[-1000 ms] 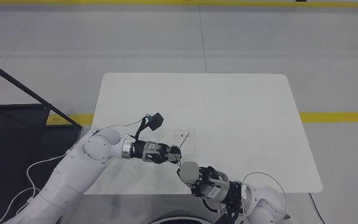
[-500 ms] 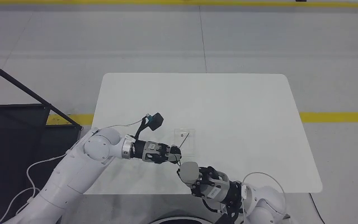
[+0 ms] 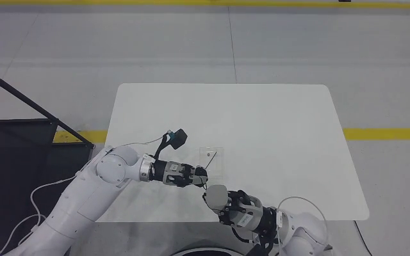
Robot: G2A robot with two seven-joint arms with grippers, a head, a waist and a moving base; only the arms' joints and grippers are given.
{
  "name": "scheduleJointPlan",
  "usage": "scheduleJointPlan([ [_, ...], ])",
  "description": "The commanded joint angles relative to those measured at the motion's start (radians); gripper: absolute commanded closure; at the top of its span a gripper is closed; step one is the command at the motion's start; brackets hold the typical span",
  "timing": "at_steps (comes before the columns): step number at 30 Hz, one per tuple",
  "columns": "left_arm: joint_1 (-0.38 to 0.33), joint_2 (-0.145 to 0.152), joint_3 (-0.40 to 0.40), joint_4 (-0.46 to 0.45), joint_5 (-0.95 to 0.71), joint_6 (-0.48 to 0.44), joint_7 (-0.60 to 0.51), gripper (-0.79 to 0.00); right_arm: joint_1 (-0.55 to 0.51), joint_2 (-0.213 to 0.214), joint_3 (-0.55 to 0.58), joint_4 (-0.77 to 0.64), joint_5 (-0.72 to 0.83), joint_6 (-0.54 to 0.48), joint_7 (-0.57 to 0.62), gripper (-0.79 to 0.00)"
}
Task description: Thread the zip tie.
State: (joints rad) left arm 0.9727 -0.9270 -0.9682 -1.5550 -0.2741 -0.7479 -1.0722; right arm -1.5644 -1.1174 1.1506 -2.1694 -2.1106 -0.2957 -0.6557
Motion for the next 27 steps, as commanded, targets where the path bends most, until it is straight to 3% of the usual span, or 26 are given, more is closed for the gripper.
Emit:
scheduleJointPlan([
  [1, 0.0, 0.0, 0.0, 0.0, 0.0, 0.0, 0.0, 0.0, 0.0, 0.0, 0.0, 0.0, 0.0, 0.0, 0.0, 0.0],
  [13, 0.0, 0.0, 0.0, 0.0, 0.0, 0.0, 0.0, 0.0, 0.042, 0.004, -0.011, 0.075, -0.042, -0.002, -0.002, 0.0],
  [27, 0.0, 0.0, 0.0, 0.0, 0.0, 0.0, 0.0, 0.0, 0.073, -0.002, -0.06, 0.093, -0.09, 0.091, 0.037, 0.0],
])
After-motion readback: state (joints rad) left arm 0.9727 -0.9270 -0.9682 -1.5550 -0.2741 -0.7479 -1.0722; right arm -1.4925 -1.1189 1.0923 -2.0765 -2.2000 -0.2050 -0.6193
